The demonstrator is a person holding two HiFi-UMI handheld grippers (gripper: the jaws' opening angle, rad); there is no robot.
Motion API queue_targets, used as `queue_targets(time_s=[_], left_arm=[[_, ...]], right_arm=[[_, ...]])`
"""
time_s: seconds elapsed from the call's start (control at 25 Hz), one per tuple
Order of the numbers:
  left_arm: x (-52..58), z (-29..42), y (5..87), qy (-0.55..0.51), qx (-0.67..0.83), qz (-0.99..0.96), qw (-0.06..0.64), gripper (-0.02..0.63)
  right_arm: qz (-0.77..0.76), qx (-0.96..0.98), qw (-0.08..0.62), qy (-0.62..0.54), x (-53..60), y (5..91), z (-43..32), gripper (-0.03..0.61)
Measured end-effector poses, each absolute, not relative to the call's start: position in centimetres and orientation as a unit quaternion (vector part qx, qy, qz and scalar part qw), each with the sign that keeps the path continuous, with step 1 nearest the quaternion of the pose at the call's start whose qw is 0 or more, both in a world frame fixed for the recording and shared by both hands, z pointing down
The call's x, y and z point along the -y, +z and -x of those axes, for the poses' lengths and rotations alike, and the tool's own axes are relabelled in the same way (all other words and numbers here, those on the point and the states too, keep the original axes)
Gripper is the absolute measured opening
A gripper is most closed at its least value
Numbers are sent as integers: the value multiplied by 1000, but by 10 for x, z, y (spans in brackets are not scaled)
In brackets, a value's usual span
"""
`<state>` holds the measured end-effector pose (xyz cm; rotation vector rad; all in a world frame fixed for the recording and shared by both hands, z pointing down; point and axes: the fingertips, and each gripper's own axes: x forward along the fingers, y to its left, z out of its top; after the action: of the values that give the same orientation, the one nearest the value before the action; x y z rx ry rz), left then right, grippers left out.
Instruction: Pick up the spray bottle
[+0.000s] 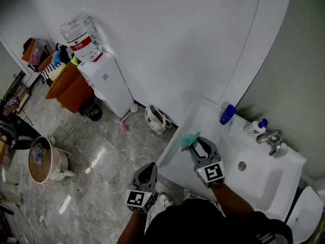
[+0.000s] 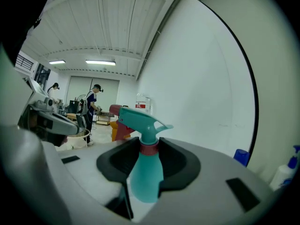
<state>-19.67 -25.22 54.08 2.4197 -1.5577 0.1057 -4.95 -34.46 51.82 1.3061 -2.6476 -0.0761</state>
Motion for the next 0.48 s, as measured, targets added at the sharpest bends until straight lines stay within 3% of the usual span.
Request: queue_targets(time_s=[0.48], left_arm=[[258, 200, 524, 28, 537, -835, 117, -5]], right_arm=[[-430, 899, 12, -74, 329, 421, 60, 132]])
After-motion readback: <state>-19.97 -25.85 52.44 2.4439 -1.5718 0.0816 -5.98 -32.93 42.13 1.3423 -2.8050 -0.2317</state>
